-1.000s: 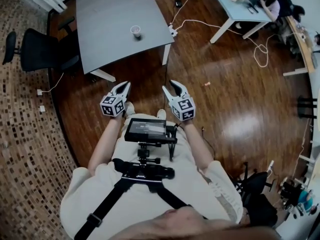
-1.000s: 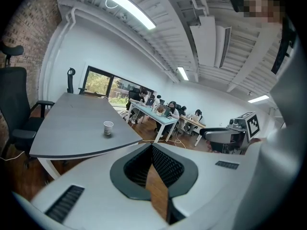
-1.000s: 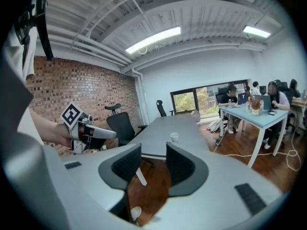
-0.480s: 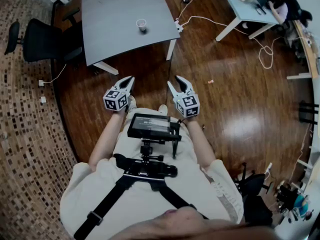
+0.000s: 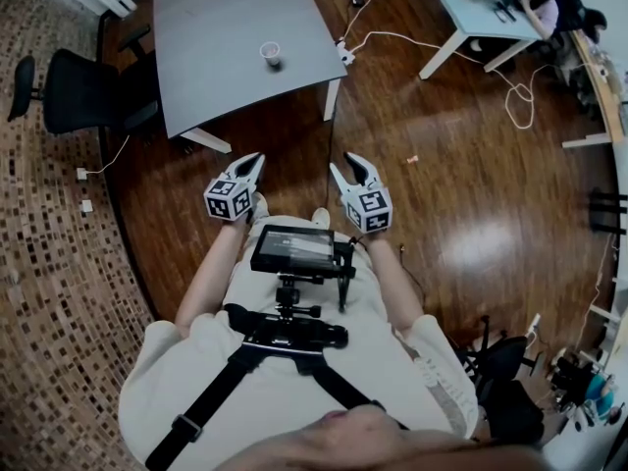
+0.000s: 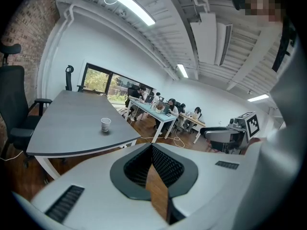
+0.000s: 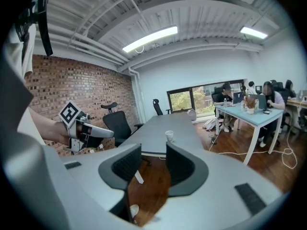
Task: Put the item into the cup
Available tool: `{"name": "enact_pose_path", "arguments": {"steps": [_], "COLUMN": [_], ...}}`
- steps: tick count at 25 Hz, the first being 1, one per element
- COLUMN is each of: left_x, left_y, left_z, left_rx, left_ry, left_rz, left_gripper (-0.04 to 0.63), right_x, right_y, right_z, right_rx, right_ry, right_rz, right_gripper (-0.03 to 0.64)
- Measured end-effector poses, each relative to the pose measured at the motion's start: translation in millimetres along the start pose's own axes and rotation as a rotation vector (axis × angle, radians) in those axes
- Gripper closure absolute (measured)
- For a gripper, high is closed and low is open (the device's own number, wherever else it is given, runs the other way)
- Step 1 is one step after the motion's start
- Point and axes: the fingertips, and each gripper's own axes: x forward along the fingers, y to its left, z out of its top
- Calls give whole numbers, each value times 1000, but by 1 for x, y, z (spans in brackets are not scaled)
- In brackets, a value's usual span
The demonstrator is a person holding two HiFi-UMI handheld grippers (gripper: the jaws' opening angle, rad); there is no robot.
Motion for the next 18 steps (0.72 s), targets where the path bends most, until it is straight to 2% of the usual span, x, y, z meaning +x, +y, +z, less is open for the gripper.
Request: {"name": "enact_pose_path", "arguments": {"steps": [9,18], "left_x": [6,6], "left_y": [-2,0], "left_z": [1,0], "left_rx": [5,-4], "left_ry": [7,5], "left_rz": [-12,-5], "left_gripper": [597,597], "right_x": [-2,3], "right_y": [-2,8], "right_z": [-4,-2], "right_rx": [0,-65], "right_ry": [13,24], "right_rz": [-14,14], "right_gripper": [446,447]}}
